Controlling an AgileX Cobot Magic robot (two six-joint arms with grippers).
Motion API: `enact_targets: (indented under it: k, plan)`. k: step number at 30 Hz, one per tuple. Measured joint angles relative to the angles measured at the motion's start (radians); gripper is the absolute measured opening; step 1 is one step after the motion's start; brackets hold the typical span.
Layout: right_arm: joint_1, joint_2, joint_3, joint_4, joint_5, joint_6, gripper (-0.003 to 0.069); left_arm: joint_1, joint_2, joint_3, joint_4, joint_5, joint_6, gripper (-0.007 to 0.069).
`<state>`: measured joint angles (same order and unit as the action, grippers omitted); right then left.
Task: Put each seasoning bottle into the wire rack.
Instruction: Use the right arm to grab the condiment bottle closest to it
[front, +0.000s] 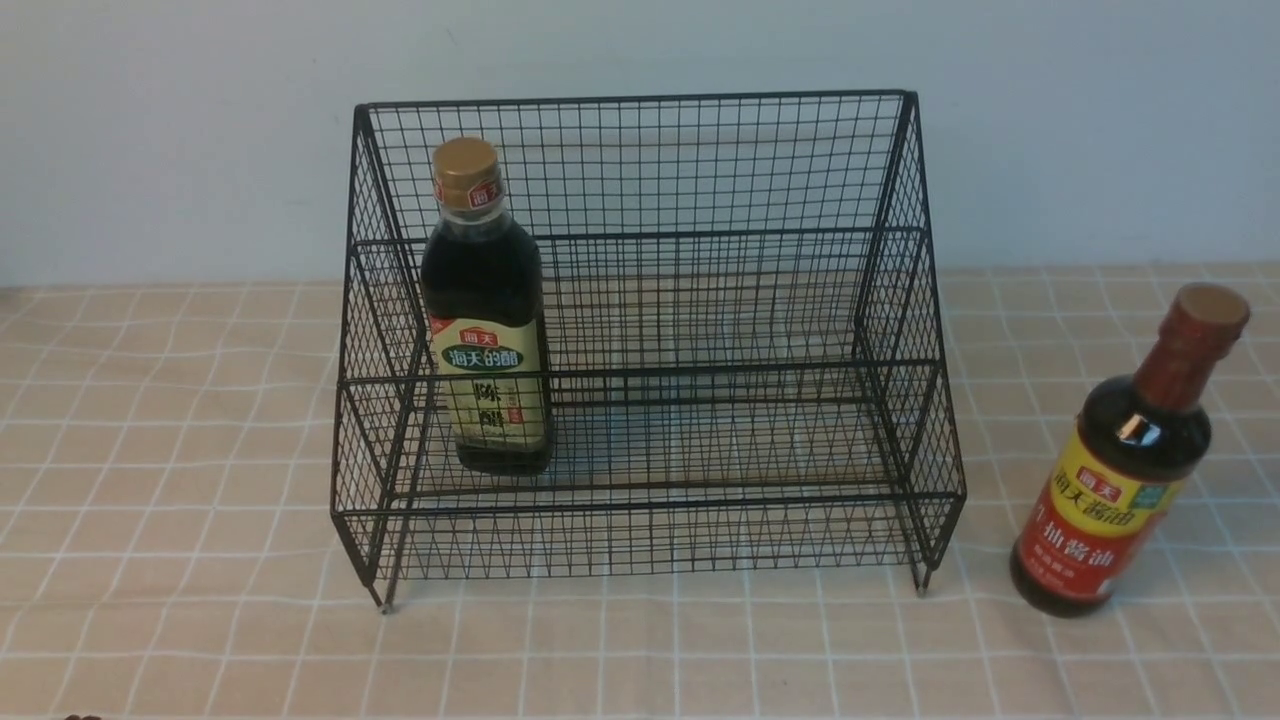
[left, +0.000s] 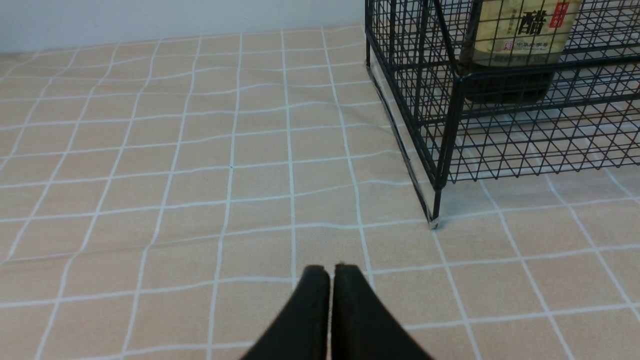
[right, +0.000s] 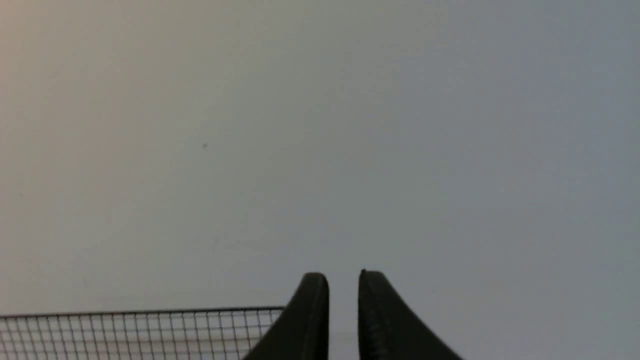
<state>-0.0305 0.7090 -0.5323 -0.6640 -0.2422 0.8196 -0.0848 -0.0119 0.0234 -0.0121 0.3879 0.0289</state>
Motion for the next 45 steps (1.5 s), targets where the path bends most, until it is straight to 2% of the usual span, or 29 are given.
enact_targets:
  k: [2,4,5,6,7,10,13,15,21,30,34,36,39,40,45]
  plan:
    - [0.000,0.108,-0.035,-0.107,-0.035,0.095,0.0227,0.000,0.000,0.000,0.000,0.000,0.000,-0.0007]
    - [0.000,0.140,-0.046,-0.138,-0.043,0.116,0.0268,0.000,0.000,0.000,0.000,0.000,0.000,-0.0007]
    - [0.000,0.193,-0.061,-0.177,-0.050,0.141,0.0347,0.000,0.000,0.000,0.000,0.000,0.000,-0.0007]
    - [0.000,0.214,-0.065,-0.185,-0.053,0.147,0.0391,0.000,0.000,0.000,0.000,0.000,0.000,-0.0007]
    - [0.000,0.223,-0.065,-0.187,-0.053,0.148,0.0400,0.000,0.000,0.000,0.000,0.000,0.000,-0.0007]
    - [0.000,0.302,-0.067,-0.210,-0.043,0.158,0.0535,0.000,0.000,0.000,0.000,0.000,0.000,-0.0007]
    - [0.000,0.348,-0.068,-0.242,-0.021,0.161,0.0596,0.000,0.000,0.000,0.000,0.000,0.000,-0.0007]
    - [0.000,0.376,-0.068,-0.280,-0.012,0.163,0.0611,0.000,0.000,0.000,0.000,0.000,0.000,-0.0007]
    - [0.000,0.403,-0.049,-0.391,-0.011,0.219,0.0618,0.000,0.000,0.000,0.000,0.000,0.000,-0.0007]
    - [0.000,0.411,0.003,-0.429,-0.010,0.264,0.0598,0.000,0.000,0.000,0.000,0.000,0.000,-0.0007]
    - [0.000,0.443,0.003,-0.431,-0.014,0.264,0.0526,0.000,0.000,0.000,0.000,0.000,0.000,-0.0007]
    - [0.000,0.457,0.003,-0.431,-0.022,0.264,0.0461,0.000,0.000,0.000,0.000,0.000,0.000,-0.0007]
    - [0.000,0.466,0.003,-0.430,-0.039,0.248,0.0300,0.000,0.000,0.000,0.000,0.000,0.000,-0.0007]
    - [-0.002,0.467,0.003,-0.426,-0.037,0.239,0.0279,0.000,0.000,0.000,0.000,0.000,0.000,-0.0007]
    - [-0.002,0.467,-0.005,-0.419,-0.041,0.214,0.0285,0.000,0.000,0.000,0.000,0.000,0.000,-0.0007]
